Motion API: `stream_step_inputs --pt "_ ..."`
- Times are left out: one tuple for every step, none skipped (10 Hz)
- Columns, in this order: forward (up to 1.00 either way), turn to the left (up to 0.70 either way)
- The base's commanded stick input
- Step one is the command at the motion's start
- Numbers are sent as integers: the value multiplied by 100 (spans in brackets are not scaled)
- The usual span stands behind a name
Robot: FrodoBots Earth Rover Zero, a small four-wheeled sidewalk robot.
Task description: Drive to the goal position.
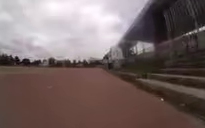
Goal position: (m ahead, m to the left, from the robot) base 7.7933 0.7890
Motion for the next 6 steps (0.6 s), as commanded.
stream_step_inputs --pt "100 0" --pt "100 0" --pt "100 0" --pt "100 -1" --pt "100 -2" --pt "100 -27"
